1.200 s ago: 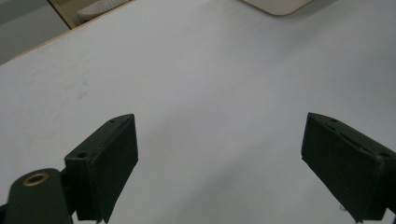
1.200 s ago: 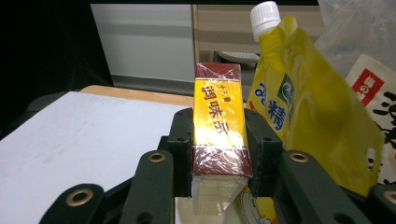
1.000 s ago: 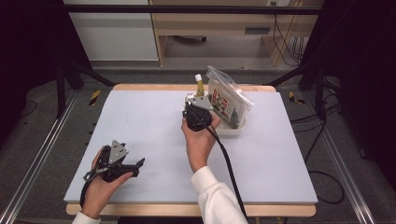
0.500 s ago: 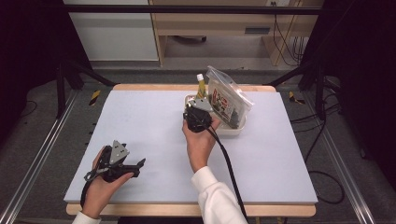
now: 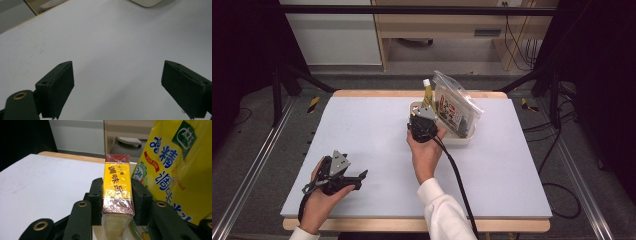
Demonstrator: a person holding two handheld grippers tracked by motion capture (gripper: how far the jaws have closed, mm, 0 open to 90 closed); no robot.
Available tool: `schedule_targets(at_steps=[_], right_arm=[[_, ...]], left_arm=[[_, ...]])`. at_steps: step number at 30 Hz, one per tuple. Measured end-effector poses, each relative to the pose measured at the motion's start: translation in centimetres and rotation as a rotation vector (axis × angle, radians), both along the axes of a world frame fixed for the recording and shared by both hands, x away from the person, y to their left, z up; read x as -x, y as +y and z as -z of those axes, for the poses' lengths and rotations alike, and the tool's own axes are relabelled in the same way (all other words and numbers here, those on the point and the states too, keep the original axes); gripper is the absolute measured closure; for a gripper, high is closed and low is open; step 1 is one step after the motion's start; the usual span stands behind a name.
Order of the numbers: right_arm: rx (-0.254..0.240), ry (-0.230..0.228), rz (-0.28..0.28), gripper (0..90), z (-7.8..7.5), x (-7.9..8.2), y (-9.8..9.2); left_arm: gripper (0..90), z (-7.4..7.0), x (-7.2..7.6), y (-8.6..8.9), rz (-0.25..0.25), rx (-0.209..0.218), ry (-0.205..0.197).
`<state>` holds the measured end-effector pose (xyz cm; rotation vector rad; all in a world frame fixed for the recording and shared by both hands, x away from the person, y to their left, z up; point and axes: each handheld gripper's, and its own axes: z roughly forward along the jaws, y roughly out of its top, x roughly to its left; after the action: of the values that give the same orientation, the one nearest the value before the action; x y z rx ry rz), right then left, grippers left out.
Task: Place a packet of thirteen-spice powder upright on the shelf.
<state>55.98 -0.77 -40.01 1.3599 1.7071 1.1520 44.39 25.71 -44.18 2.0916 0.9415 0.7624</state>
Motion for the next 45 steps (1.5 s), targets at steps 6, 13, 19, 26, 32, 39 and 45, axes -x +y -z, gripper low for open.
schedule_targets(at_steps=[6, 13, 19, 26, 32, 39, 45], right_arm=[[0.004, 0.027, -0.019, 59.2, 0.2, -0.2, -0.2], [-0.027, 0.017, -0.049, 52.6, 0.1, 0.6, -1.0], [-0.020, 0.028, -0.117, 47.3, -0.3, 1.7, -1.6], [-0.010, 0.009, -0.187, 41.9, -1.2, 2.9, -2.1], [-0.001, 0.021, -0.227, 33.1, -1.7, 3.8, -2.8], [0.030, 0.035, -0.261, 23.9, -2.0, 5.1, -4.6], [0.039, 0.049, -0.268, 18.4, -2.1, 5.8, -6.3]], left_arm=[[10.8, 0.0, 0.0, 0.0, 0.001, -0.001, 0.002], [10.8, 0.0, 0.0, 0.0, -0.001, -0.001, 0.001], [10.6, 0.0, -0.1, 0.0, -0.005, -0.001, -0.001], [10.3, 0.0, 0.0, 0.1, -0.008, -0.001, -0.003], [9.8, 0.0, -0.1, 0.1, -0.010, 0.003, -0.003], [8.9, 0.1, -0.1, 0.1, -0.012, 0.009, 0.002], [7.8, 0.1, -0.1, 0.1, -0.014, 0.018, 0.004]])
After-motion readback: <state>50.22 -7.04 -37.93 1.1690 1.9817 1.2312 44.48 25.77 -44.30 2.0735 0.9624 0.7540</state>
